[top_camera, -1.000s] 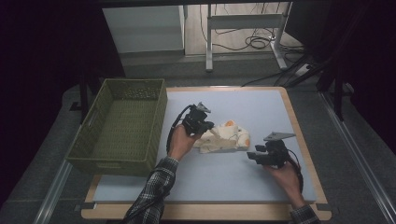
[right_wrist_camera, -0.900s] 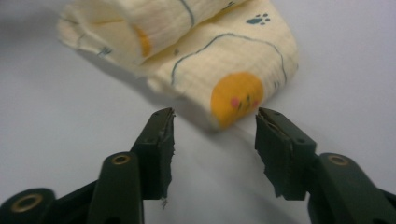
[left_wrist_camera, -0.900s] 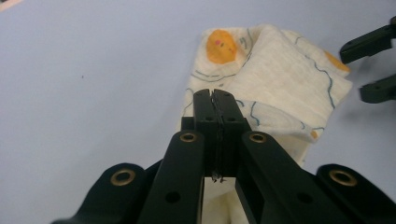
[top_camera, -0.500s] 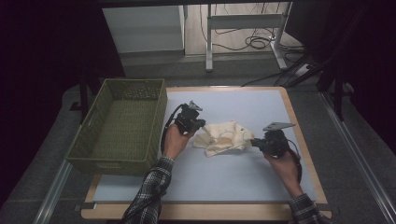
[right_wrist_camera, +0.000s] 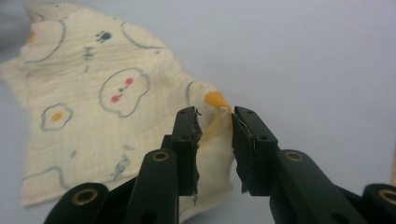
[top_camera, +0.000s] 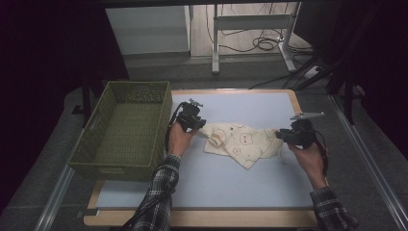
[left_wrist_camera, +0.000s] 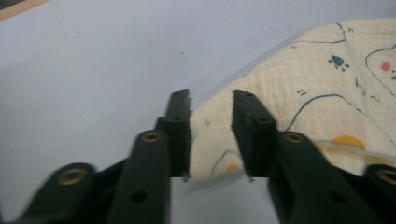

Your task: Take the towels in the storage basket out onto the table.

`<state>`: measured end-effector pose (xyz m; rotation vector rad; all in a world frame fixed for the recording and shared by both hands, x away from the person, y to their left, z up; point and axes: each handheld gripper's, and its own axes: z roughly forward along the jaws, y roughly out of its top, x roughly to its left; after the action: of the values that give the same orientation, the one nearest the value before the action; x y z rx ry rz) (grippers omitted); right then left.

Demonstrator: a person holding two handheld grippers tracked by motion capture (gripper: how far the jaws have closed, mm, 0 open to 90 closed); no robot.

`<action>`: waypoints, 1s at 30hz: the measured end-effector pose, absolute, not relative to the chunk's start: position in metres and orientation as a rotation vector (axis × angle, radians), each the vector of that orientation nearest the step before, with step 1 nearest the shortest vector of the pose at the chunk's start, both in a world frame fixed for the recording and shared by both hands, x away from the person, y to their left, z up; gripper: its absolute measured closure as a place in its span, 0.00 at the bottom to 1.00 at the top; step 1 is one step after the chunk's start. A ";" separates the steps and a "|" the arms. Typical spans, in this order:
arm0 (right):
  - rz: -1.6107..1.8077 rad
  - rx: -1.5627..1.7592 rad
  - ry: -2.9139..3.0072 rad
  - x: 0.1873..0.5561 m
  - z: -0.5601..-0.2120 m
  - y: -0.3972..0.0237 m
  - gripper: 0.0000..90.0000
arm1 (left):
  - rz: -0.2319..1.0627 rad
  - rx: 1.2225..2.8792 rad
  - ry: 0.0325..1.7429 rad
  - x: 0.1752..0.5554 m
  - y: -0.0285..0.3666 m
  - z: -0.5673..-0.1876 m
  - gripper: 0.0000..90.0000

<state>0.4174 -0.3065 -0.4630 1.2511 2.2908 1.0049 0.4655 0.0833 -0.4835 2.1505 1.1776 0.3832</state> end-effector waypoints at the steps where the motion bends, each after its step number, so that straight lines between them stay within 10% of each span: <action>1: 1.005 1.251 2.291 0.417 -0.463 -0.307 0.78 | 0.383 2.151 1.178 0.465 0.083 -0.483 0.69; 25: 1.076 0.871 2.641 0.351 -0.521 -0.216 0.75 | 0.311 2.128 0.999 0.387 0.080 -0.533 0.63; 30: 1.030 0.825 2.593 0.349 -0.523 -0.213 0.90 | 0.332 2.112 1.021 0.389 0.074 -0.539 0.66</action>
<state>0.3487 -0.2132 -0.5231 0.8254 2.5929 1.0305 0.3893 0.0735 -0.5387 2.1124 1.0208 0.3325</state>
